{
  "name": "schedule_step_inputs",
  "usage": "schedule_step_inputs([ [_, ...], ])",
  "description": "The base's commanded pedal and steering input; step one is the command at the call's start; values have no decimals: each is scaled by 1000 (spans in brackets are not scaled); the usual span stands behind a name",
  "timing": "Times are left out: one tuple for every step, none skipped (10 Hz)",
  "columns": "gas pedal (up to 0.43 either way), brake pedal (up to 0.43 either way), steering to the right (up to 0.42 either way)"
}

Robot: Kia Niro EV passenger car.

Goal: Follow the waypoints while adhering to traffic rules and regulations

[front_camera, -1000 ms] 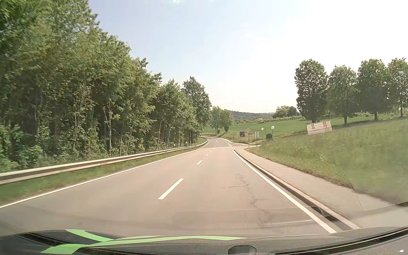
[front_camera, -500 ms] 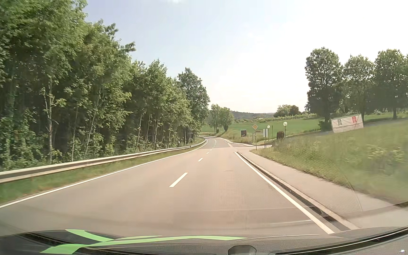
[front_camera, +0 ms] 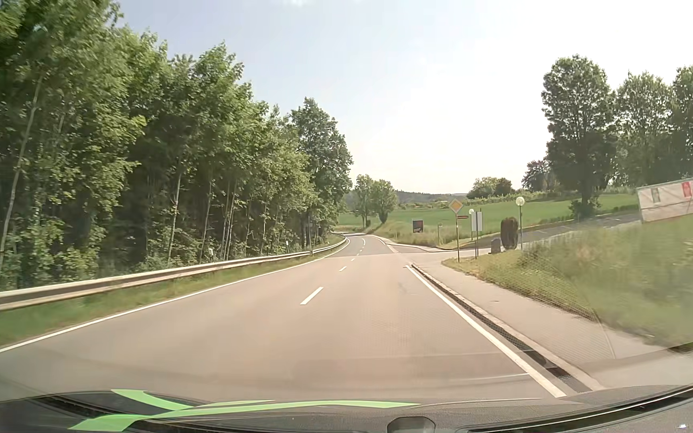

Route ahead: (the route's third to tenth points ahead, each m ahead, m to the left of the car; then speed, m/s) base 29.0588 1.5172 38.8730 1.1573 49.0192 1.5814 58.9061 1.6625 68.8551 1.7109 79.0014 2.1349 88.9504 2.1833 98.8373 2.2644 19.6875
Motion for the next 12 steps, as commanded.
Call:
schedule_step_inputs([
  [0, 0, 0],
  [0, 0, 0],
  [0, 0, 0],
  [0, 0, 0],
  [0, 0, 0],
  [0, 0, 0],
  [0, 0, -1],
  [0, 0, -3],
  [0, 0, -4],
  [0, 0, -4],
  [0, 0, -3],
  [0, 0, -3],
])
